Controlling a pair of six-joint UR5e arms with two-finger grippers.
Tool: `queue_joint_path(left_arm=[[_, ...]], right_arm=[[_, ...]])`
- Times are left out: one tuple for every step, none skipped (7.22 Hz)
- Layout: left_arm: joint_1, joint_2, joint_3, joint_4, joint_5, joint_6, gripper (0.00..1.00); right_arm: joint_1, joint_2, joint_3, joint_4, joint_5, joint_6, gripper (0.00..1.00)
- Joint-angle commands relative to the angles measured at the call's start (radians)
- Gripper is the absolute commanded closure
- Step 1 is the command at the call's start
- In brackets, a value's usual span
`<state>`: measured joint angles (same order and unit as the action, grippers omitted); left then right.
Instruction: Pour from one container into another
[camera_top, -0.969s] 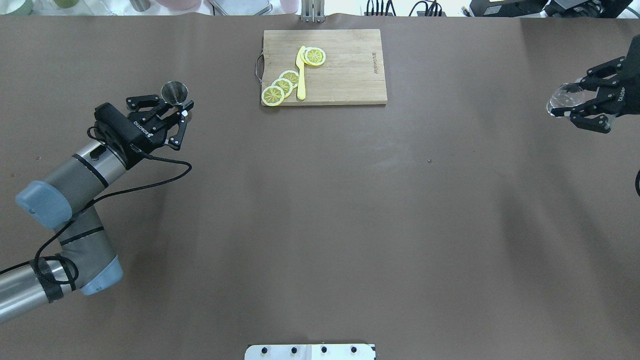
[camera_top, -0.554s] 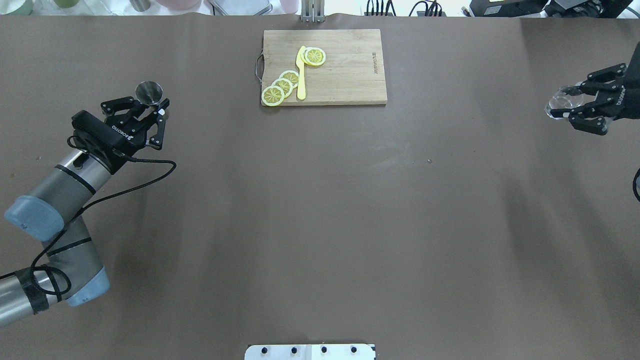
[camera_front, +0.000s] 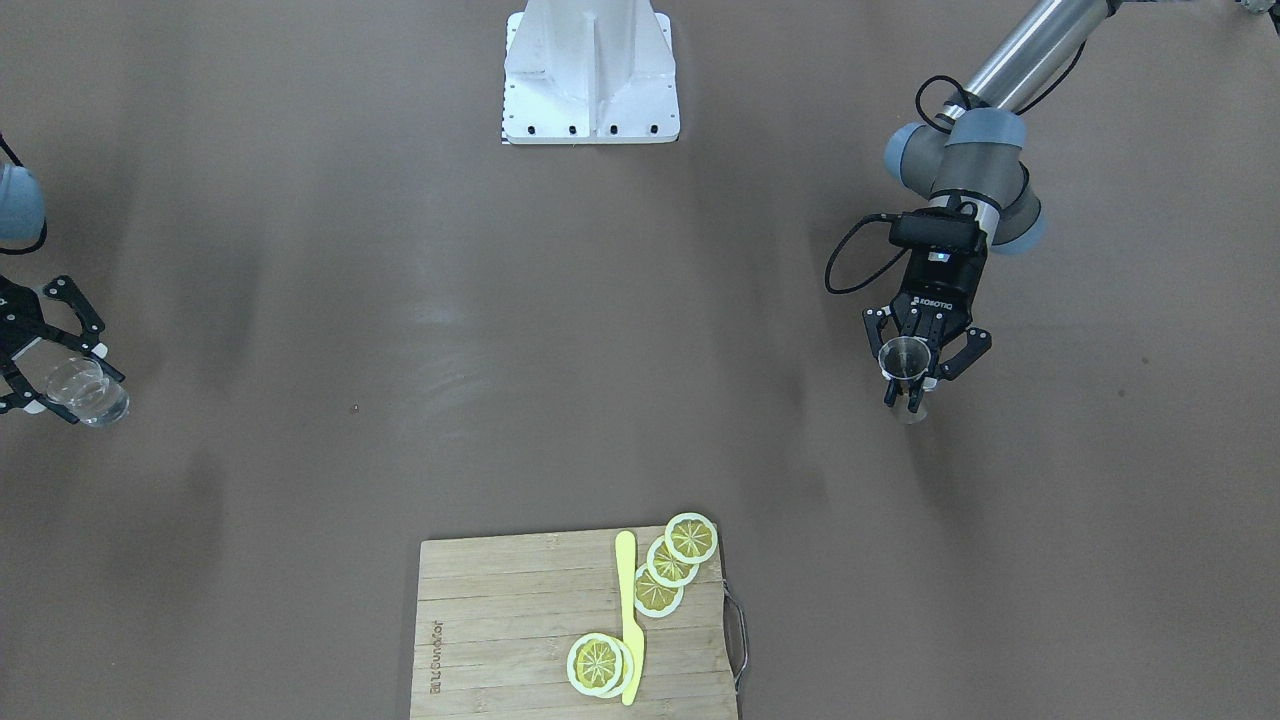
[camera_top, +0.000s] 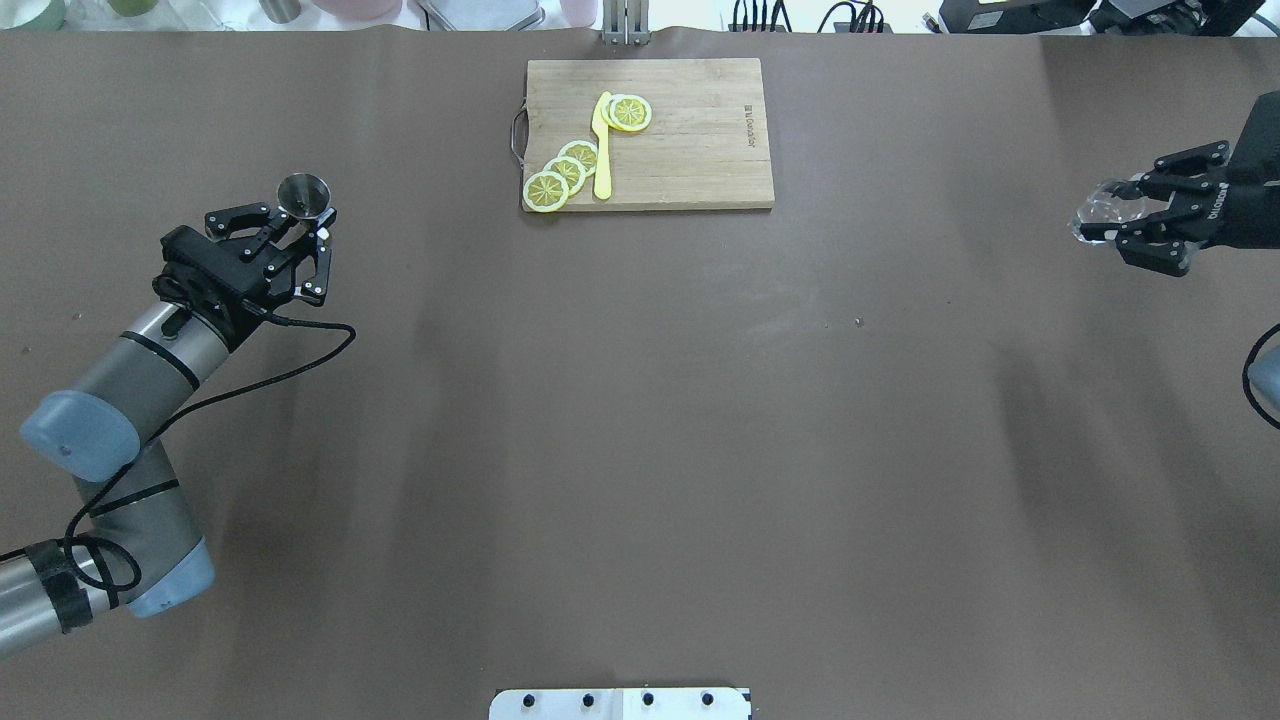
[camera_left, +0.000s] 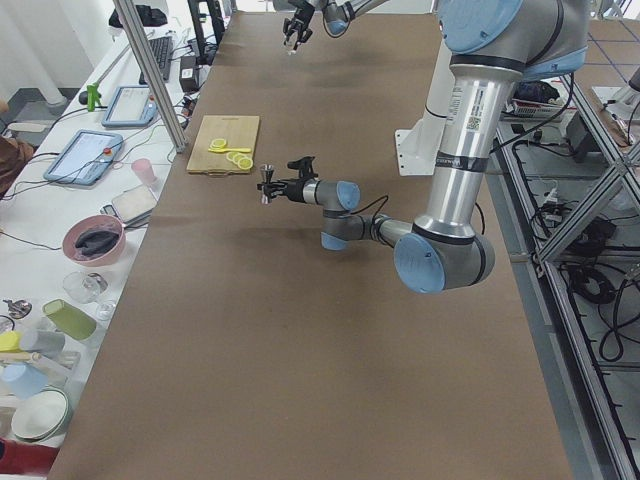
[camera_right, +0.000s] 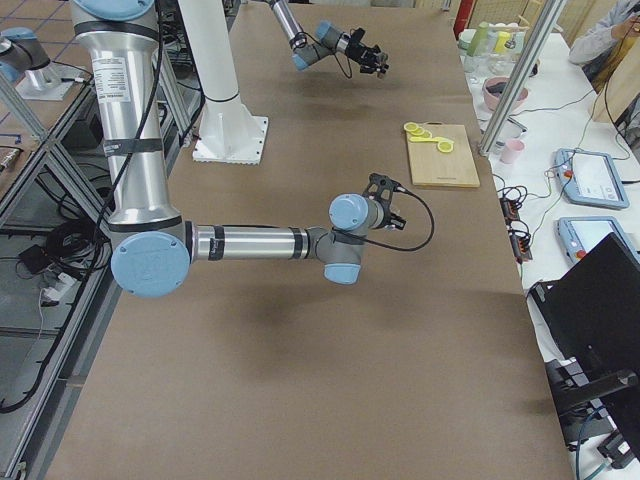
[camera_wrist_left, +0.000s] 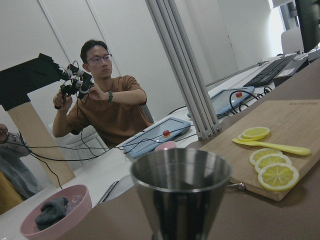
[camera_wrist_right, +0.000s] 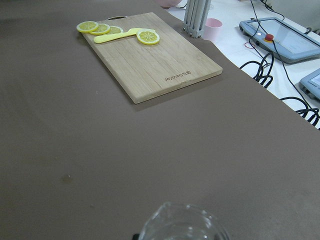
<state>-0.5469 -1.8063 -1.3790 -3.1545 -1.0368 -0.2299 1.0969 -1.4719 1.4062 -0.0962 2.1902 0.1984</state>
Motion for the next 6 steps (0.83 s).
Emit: queue_joint_path(left_arm=[[0.025, 0.001, 0.000, 0.021, -0.003, 0.001, 1.00], [0.045, 0.001, 0.000, 0.030, -0.003, 0.003, 1.00], [0.065, -0.002, 0.000, 0.028, -0.005, 0.001, 1.00], [0.067, -0.004, 0.000, 0.024, -0.003, 0.000, 1.00], [0.065, -0.005, 0.000, 0.019, -0.002, -0.032, 1.00], [0.067, -0.007, -0.003, 0.018, 0.007, -0.136, 1.00]], right_arm=[[-0.073, 0.015, -0.013, 0.029, -0.091, 0.048, 1.00], [-0.095, 0.016, -0.016, 0.035, -0.122, 0.053, 1.00], [-0.116, 0.016, -0.030, 0.061, -0.154, 0.073, 1.00], [-0.147, 0.016, -0.064, 0.110, -0.197, 0.100, 1.00], [-0.160, 0.016, -0.081, 0.125, -0.210, 0.102, 1.00], [-0.167, 0.016, -0.087, 0.127, -0.220, 0.102, 1.00]])
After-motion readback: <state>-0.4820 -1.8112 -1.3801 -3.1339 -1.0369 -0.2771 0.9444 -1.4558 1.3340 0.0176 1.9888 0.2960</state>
